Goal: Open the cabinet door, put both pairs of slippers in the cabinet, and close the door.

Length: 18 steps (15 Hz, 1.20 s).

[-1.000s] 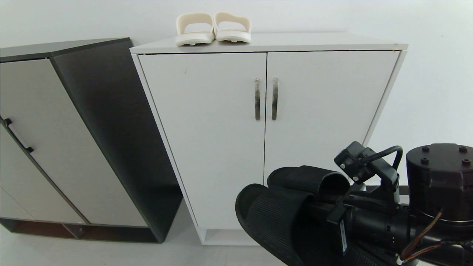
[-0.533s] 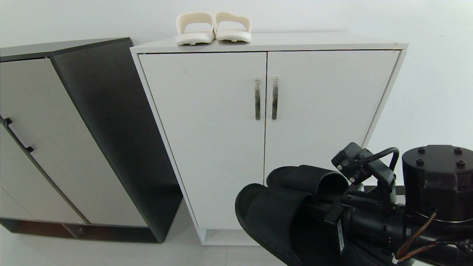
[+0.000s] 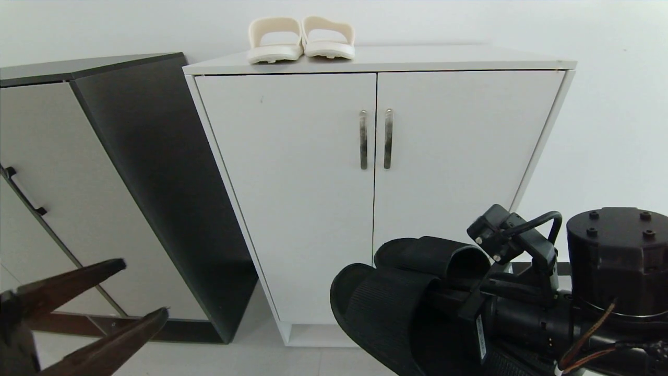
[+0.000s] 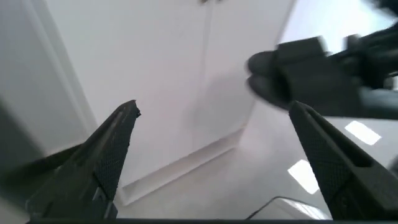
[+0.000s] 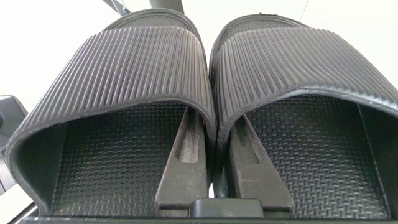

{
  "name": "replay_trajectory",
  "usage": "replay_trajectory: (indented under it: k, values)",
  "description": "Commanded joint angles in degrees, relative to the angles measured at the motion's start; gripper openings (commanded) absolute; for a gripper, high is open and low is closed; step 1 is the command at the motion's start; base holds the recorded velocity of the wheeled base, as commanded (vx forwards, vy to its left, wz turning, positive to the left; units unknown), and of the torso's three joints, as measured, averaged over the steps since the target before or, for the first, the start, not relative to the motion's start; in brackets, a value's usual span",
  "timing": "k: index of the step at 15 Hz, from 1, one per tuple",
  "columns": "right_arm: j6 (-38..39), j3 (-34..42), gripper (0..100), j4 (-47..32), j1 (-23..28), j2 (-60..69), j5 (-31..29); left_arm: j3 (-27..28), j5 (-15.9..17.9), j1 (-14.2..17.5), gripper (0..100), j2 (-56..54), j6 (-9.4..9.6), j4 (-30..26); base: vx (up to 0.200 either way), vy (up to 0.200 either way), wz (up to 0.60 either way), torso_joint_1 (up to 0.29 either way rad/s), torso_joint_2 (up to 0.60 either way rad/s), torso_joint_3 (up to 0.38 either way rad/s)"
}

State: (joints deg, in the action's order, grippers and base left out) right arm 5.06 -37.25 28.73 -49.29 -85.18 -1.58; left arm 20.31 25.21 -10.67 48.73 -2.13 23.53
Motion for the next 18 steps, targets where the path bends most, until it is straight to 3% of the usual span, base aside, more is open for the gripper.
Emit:
replay_trajectory:
  k: [1,3,5,10,12,15,16,18]
  values:
    - [0.0,0.2,0,0.1,0.0,-1.2,0.0,8.3,-1.1,-8.9,100,12.3,-0.85,1.8,0.0,0.0,0.0,0.0,0.0,0.0]
    - [0.1,0.1,0,0.4,0.0,-2.6,0.0,14.5,-5.8,-16.2,100,18.2,-0.85,2.0,0.0,0.0,0.0,0.0,0.0,0.0]
    - [0.2,0.0,0,0.5,0.0,-3.1,-0.1,21.2,-6.4,-20.7,100,25.5,-0.77,2.1,0.0,0.0,0.0,0.0,0.0,0.0]
    - [0.1,0.3,0,1.8,0.0,-2.8,-0.4,37.4,-5.5,-24.1,100,40.3,-0.59,2.2,0.0,0.0,0.0,0.0,0.0,0.0]
    - [0.0,0.3,0,1.9,0.0,-2.6,-0.4,42.6,-4.1,-26.6,100,43.8,-1.91,2.0,0.0,0.0,0.0,0.0,0.0,0.0]
    - [0.0,0.4,0,1.9,0.0,-2.8,-0.5,49.7,-1.3,-26.8,100,49.4,-5.51,1.7,0.0,0.0,0.0,0.0,0.0,0.0]
    - [0.0,0.4,0,1.9,0.1,-2.9,-0.5,53.1,4.1,-26.0,100,52.0,-10.44,1.6,0.0,0.0,0.0,0.0,0.0,0.0]
    - [0.0,0.5,0,1.9,0.1,-3.0,-0.5,56.8,10.4,-24.0,100,53.9,-14.21,1.5,0.0,0.0,0.0,0.0,0.0,0.0]
